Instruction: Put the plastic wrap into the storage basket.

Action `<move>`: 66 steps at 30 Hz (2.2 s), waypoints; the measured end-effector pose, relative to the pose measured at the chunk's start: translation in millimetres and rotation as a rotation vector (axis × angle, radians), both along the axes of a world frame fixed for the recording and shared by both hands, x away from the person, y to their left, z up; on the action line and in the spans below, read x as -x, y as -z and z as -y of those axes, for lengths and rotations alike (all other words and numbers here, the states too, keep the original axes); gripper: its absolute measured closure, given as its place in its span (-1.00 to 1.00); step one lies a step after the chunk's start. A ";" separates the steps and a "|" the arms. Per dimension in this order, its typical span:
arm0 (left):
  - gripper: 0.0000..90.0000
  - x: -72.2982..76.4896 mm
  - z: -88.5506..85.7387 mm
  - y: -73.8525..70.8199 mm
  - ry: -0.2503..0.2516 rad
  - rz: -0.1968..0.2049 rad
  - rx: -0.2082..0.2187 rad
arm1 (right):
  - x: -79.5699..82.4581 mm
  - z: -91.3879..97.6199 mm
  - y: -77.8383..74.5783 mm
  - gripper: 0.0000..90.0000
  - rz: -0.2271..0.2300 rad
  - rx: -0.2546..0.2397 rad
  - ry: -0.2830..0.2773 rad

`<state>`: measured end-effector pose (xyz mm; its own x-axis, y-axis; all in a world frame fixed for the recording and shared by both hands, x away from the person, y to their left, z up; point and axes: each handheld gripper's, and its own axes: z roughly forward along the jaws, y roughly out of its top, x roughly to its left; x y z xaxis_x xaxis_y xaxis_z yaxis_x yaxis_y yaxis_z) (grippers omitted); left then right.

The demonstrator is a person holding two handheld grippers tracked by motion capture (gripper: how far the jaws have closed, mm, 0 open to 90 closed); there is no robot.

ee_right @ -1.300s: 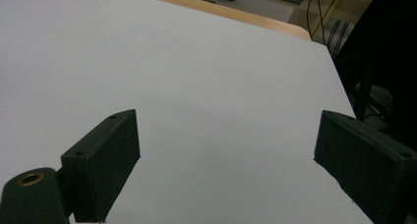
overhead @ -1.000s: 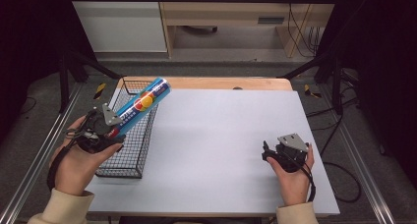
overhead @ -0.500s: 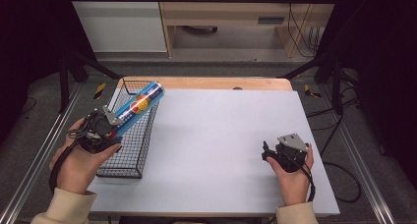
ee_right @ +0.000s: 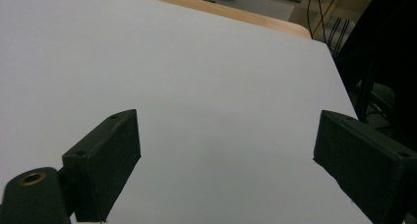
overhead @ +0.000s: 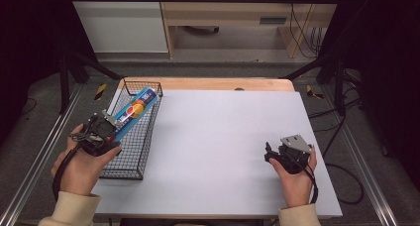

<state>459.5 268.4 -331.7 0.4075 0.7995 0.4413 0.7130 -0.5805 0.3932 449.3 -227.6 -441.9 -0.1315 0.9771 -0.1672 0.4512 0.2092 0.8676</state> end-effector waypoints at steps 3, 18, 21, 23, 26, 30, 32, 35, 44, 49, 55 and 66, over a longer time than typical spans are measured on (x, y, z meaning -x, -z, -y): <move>-0.29 -2.1 -0.1 4.9 -0.015 -0.006 -0.001 | 0.1 0.4 -0.1 -0.76 0.001 0.001 -0.001; -0.29 -4.1 -7.2 20.1 -0.073 -0.054 -0.030 | -0.4 0.3 0.5 -0.76 -0.003 0.001 -0.003; -0.29 -5.0 -3.3 22.5 -0.068 -0.068 -0.037 | -0.3 0.3 0.5 -0.75 -0.002 0.000 -0.003; -0.29 -6.2 -1.6 23.4 -0.070 -0.073 -0.045 | 0.1 0.2 0.1 -0.75 -0.001 0.000 -0.004; -0.29 -7.4 -2.4 23.6 -0.079 -0.082 -0.039 | 0.0 0.9 0.3 -0.75 -0.001 -0.001 -0.005; -0.29 -8.7 -3.0 25.7 -0.098 -0.094 -0.038 | -0.9 1.0 1.1 -0.75 -0.008 -0.004 -0.002; -0.29 -9.5 -2.0 27.4 -0.098 -0.104 -0.034 | -0.8 0.6 0.8 -0.75 -0.004 -0.002 -0.004; -0.29 -9.4 -0.3 29.4 -0.112 -0.106 -0.016 | 0.2 0.1 0.2 -0.75 -0.003 0.002 -0.004; -0.29 -13.9 1.7 32.6 -0.123 -0.151 -0.013 | 0.5 3.1 -0.2 -0.75 0.000 -0.001 -0.001; -0.29 -17.1 4.3 39.9 -0.126 -0.177 -0.033 | -0.3 2.6 -0.2 -0.74 0.000 -0.003 -0.002; -0.29 -18.0 6.8 43.6 -0.129 -0.190 -0.046 | 0.6 2.1 -1.2 -0.74 0.004 -0.001 -0.003; -0.29 -22.0 8.6 44.0 -0.122 -0.234 -0.058 | -0.1 1.7 -0.5 -0.74 0.000 0.003 -0.006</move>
<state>481.5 259.8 -375.7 0.4055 0.8252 0.3932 0.8468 -0.5011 0.1784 449.4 -229.3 -441.4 -0.1369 0.9759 -0.1699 0.4500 0.2141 0.8670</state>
